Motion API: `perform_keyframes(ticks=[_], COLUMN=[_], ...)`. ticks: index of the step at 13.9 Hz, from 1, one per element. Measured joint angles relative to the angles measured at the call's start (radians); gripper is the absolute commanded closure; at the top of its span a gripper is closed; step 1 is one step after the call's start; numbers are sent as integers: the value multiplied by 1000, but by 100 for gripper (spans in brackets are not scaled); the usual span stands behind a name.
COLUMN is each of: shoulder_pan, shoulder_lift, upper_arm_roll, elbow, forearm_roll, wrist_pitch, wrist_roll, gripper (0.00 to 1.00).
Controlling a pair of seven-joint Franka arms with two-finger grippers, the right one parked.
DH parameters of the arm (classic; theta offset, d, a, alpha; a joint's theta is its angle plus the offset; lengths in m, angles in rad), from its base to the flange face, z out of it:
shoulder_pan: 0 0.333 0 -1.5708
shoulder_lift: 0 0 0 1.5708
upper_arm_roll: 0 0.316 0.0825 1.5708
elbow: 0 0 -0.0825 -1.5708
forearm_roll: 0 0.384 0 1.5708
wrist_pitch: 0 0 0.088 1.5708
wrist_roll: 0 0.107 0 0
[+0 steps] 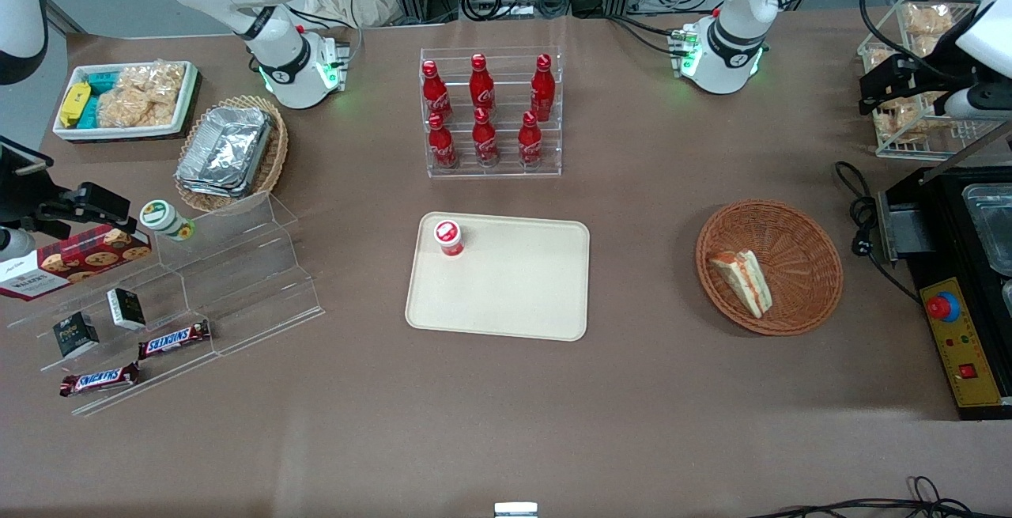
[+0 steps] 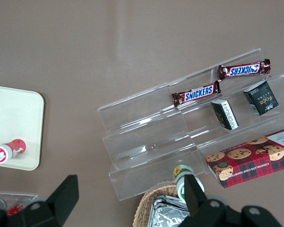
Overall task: Place sandwich from basket to tray
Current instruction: 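Move the left gripper over the wrapped sandwich in the wicker basket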
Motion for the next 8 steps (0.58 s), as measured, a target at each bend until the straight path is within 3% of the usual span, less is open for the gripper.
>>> perform_keyframes(ticks=[8], shoulder_pan=[0], shoulder_lift=[8], upper_arm_roll=[6], elbow=[-3], forearm_roll=[1], wrist_pitch=[6], wrist_roll=[0], gripper=[0])
